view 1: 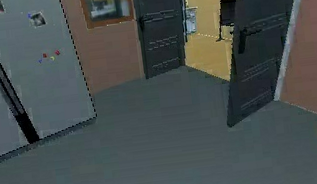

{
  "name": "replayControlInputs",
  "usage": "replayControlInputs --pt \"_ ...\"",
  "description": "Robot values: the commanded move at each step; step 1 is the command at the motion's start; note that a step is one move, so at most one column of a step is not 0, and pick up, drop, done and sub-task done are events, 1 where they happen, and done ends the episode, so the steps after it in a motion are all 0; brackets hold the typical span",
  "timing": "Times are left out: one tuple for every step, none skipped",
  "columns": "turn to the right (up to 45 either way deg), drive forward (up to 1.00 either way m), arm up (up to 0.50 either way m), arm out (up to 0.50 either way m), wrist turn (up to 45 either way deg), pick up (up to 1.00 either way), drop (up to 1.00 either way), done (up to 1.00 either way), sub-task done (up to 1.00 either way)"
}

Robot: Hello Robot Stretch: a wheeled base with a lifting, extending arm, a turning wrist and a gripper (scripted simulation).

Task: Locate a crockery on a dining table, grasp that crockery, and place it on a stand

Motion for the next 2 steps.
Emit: replayControlInputs --pt "0.0 1.00 0.00 0.00 0.0 0.00 0.00 0.00 0.00" --pt "-3.0 0.00 0.00 0.00 0.0 0.00 0.00 0.00 0.00"
